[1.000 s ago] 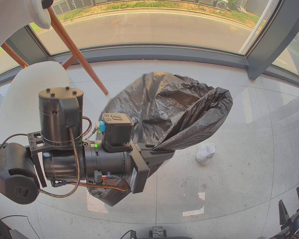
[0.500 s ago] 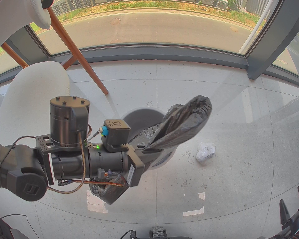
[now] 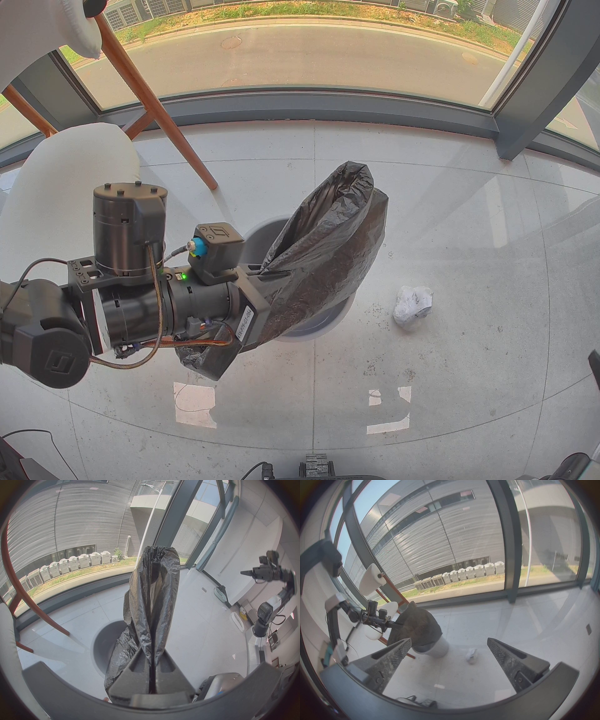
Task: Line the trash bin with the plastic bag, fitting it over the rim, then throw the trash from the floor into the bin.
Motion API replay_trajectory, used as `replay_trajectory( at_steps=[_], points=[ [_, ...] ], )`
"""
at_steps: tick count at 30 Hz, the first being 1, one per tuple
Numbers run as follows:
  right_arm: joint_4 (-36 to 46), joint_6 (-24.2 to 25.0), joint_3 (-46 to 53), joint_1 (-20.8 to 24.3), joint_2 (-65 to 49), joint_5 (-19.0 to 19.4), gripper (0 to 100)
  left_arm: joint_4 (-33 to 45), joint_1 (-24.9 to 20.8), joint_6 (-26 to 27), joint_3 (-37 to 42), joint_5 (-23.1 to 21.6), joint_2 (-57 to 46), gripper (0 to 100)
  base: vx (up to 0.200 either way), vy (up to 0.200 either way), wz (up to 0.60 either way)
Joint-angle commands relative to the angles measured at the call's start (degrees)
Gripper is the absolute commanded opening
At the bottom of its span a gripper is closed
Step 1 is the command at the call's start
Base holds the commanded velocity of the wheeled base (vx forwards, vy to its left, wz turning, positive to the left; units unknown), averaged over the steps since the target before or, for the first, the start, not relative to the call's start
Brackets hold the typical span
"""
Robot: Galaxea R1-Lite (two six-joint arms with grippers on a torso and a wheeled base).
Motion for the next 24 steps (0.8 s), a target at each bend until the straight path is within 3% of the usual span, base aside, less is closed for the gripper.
replay_trajectory(
  at_steps=[1, 6, 10, 17, 24],
  points=[
    [-0.83, 10.39, -23.08, 10.86, 36.90, 0.17, 100, -0.05, 0.76, 4.23, -3.16, 2.32, 0.73, 0, 0.000, 0.000, 0.00],
    [-0.65, 14.52, -29.06, 12.44, 45.60, -0.10, 100, -0.05, 0.67, 5.29, -3.33, 2.49, 1.78, 0, 0.000, 0.000, 0.00],
    [-0.65, 19.00, -34.07, 17.89, 54.39, -0.71, 100, -0.14, 0.76, 4.85, -2.89, 2.84, 2.13, 0, 0.000, 0.000, 0.00],
    [-0.65, 19.53, -38.82, 23.43, 62.65, -2.64, 100, -0.05, 0.76, 4.85, -2.72, 3.90, 2.66, 0, 0.000, 0.000, 0.00],
    [-0.56, 19.62, -46.99, 24.13, 70.12, -6.16, 100, -0.05, 0.67, 4.85, -2.72, 4.60, 2.75, 0, 0.000, 0.000, 0.00]
  ],
)
